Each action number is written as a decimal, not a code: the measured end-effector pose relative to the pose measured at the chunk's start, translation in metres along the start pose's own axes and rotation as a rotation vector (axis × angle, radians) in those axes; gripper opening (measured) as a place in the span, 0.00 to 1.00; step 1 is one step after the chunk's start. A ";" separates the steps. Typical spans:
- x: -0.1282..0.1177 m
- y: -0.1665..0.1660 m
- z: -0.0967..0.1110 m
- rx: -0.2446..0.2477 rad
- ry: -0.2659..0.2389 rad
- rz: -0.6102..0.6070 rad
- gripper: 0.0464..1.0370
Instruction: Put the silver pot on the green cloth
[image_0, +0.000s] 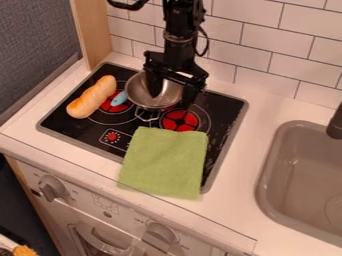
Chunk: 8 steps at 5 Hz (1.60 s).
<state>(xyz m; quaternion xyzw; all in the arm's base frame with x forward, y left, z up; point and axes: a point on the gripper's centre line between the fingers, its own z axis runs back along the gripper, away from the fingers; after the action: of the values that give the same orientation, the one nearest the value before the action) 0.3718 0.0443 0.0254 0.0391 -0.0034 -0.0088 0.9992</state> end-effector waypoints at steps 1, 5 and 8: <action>0.001 -0.002 -0.001 -0.014 -0.008 -0.002 0.62; -0.005 -0.006 0.021 -0.060 -0.065 -0.013 0.04; -0.084 -0.048 0.078 -0.094 -0.147 -0.140 0.02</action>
<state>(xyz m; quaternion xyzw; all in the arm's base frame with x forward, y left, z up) 0.2866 -0.0082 0.0987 -0.0084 -0.0736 -0.0815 0.9939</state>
